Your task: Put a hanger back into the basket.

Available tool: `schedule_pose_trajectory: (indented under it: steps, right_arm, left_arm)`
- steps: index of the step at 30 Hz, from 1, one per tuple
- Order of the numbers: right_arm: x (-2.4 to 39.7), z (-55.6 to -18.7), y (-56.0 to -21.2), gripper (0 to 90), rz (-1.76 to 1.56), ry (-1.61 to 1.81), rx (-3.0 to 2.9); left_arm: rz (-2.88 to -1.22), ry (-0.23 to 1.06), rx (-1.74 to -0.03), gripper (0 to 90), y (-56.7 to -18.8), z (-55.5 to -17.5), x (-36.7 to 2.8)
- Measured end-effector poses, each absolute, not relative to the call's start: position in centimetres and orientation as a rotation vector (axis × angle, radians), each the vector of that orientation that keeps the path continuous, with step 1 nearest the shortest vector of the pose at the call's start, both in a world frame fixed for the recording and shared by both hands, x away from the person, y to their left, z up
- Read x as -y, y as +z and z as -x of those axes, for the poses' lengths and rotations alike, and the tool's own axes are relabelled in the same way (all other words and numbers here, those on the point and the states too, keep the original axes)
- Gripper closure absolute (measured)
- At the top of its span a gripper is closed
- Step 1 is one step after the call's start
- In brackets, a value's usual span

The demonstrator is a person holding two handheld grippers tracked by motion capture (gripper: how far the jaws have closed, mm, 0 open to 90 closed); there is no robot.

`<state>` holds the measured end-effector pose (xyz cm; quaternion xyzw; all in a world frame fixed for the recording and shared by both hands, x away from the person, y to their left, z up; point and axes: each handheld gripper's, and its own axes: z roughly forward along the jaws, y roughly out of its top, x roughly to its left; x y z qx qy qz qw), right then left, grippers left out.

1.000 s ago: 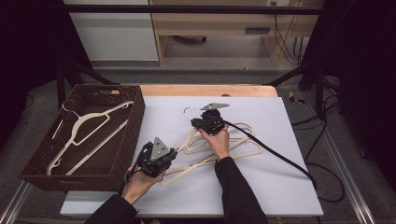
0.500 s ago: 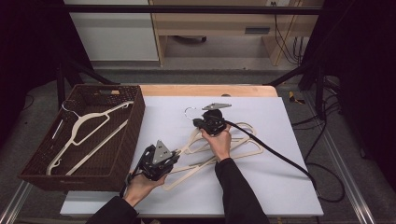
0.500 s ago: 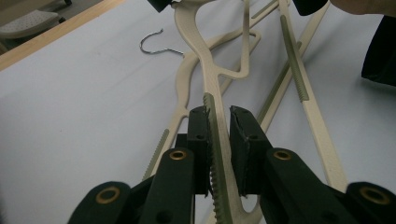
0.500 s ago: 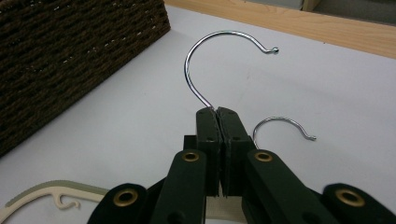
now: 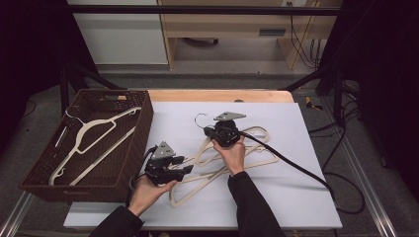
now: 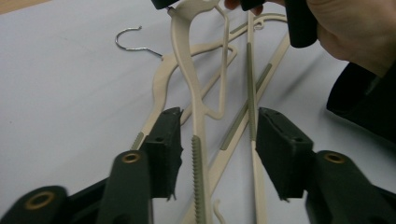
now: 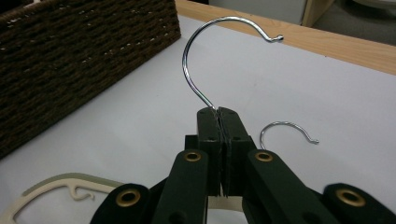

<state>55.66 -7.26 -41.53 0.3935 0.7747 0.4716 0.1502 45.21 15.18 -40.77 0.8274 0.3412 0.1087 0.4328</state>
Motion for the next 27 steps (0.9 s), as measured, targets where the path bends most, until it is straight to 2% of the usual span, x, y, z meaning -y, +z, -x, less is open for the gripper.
schedule_pose_trajectory:
  steps: [1,7,9,12,15,22,27]
  right_arm:
    - [7.2,-55.5,-41.5,89.1,-1.122,1.363,-2.222]
    - [7.4,-54.5,-40.9,89.1,-1.077,1.383,-2.214]
    - [7.5,-54.2,-40.7,89.1,-1.056,1.391,-2.213]
    - [7.6,-53.8,-40.5,89.0,-1.041,1.403,-2.207]
    - [7.7,-53.5,-40.3,89.0,-1.035,1.418,-2.2]
    - [8.6,-53.1,-40.2,89.0,-1.025,1.466,-2.185]
    - [8.9,-52.7,-40.0,89.0,-1.003,1.465,-2.189]
  left_arm:
    - [-2.069,0.264,-0.856,44.8,-40.8,-45.4,-15.1]
    - [-2.082,0.242,-0.833,32.7,-40.9,-46.1,-14.3]
    - [-2.12,0.296,-0.843,30.9,-40.9,-46.4,-14.2]
    - [-2.116,0.28,-0.862,30.6,-41.2,-46.9,-13.8]
    - [-2.103,0.239,-0.879,36.4,-41.4,-47.5,-13.5]
    - [-2.061,0.153,-0.919,58.4,-42.1,-49.1,-12.9]
    - [-2.068,0.15,-0.906,70.1,-42.3,-49.3,-12.2]
